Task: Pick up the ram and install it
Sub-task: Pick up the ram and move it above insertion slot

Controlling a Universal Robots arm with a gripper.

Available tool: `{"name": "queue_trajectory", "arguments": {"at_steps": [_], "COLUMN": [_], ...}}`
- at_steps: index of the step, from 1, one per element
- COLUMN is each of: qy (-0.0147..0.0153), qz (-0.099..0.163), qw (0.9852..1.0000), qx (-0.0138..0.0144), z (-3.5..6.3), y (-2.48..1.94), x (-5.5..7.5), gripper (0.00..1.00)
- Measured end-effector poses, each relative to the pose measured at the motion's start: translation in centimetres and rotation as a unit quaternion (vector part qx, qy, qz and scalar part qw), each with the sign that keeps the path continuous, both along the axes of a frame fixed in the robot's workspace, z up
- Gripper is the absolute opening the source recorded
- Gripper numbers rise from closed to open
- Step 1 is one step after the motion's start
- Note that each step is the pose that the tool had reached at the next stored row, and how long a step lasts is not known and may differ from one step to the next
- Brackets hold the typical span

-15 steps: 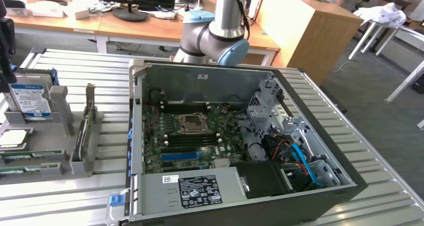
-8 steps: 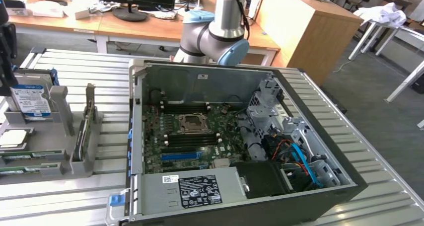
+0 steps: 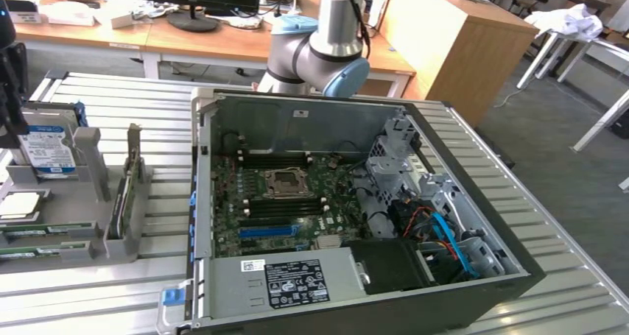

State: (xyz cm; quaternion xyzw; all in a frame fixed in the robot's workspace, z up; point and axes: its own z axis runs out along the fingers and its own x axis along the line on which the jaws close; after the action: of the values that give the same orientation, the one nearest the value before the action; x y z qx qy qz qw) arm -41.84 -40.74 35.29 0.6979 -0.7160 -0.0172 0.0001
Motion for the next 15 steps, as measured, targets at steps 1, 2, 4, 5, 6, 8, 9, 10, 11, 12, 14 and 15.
{"name": "queue_trajectory", "arguments": {"at_steps": [1,2,4,5,6,8,9,10,11,12,14,15], "qy": [-0.0001,-0.0002,-0.0003,-0.0004,-0.0004,-0.0005,-0.0006,-0.0006,-0.0006,-0.0007,-0.0008,-0.0008], "qz": [0.000,0.000,0.000,0.000,0.000,0.000,0.000,0.000,0.000,0.000,0.000,0.000], "qw": [1.0000,1.0000,1.0000,1.0000,1.0000,1.0000,1.0000,1.0000,1.0000,1.0000,1.0000,1.0000], "qx": [0.0000,0.0000,0.0000,0.0000,0.0000,0.0000,0.0001,0.0000,0.0000,0.0000,0.0000,0.0000], "z": [-0.12,-0.24,-0.47,-0.59,-0.70,-0.92,-1.03,-1.13,-1.24,-1.35,-1.57,-1.67], "y": [0.00,0.00,0.00,0.00,0.00,0.00,0.00,0.00,0.00,0.00,0.00,0.00], "x": [0.0,0.0,0.0,0.0,0.0,0.0,0.0,0.0,0.0,0.0,0.0,0.0], "gripper": [0.31,0.31,0.31,0.31,0.31,0.31,0.31,0.31,0.31,0.31,0.31,0.31]}}
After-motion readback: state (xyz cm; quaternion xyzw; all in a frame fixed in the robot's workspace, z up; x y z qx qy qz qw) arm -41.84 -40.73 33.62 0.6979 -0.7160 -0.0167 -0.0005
